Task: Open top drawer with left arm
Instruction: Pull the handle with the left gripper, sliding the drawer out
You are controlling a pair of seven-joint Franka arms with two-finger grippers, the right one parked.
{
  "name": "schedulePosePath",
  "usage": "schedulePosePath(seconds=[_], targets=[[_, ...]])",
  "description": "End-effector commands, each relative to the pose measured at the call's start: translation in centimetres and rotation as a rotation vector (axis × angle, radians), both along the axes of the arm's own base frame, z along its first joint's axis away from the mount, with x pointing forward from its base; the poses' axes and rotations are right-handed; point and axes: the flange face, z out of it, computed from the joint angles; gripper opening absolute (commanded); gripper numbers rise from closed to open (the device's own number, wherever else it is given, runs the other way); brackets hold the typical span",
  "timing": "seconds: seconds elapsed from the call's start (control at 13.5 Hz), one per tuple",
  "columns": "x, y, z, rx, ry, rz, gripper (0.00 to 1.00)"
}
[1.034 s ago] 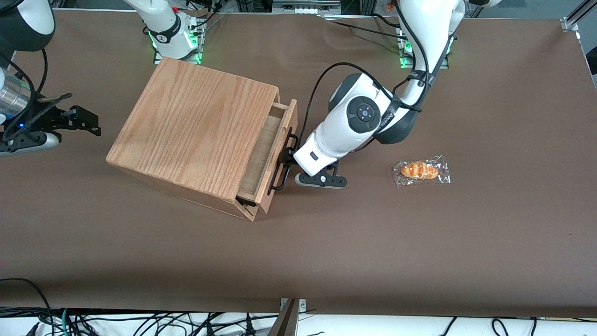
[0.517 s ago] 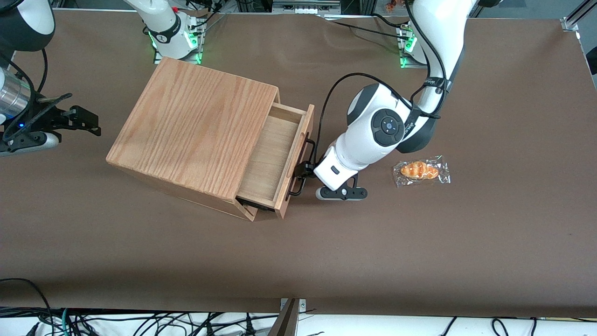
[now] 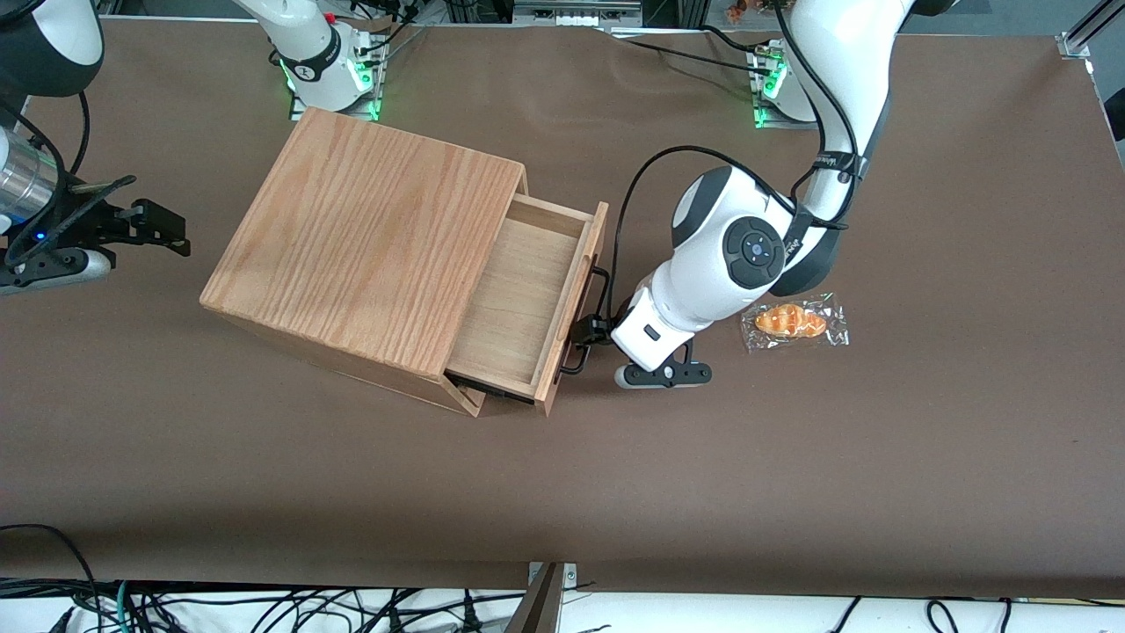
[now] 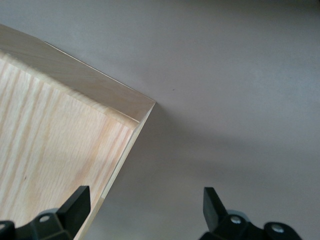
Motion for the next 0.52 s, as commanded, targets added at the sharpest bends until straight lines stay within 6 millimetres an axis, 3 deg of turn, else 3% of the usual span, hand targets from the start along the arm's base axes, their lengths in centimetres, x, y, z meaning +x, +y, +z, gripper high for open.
schedulePosePath(seconds=[0.0,0.22,0.44], targets=[[1.2,1.6,0.4,0.024,-0.013,0.008,1.00],[1.3,2.0,0.6,0.023,-0.002,0.014,1.00],[0.8,2.3,2.7,0.004,0.026,0.018,1.00]])
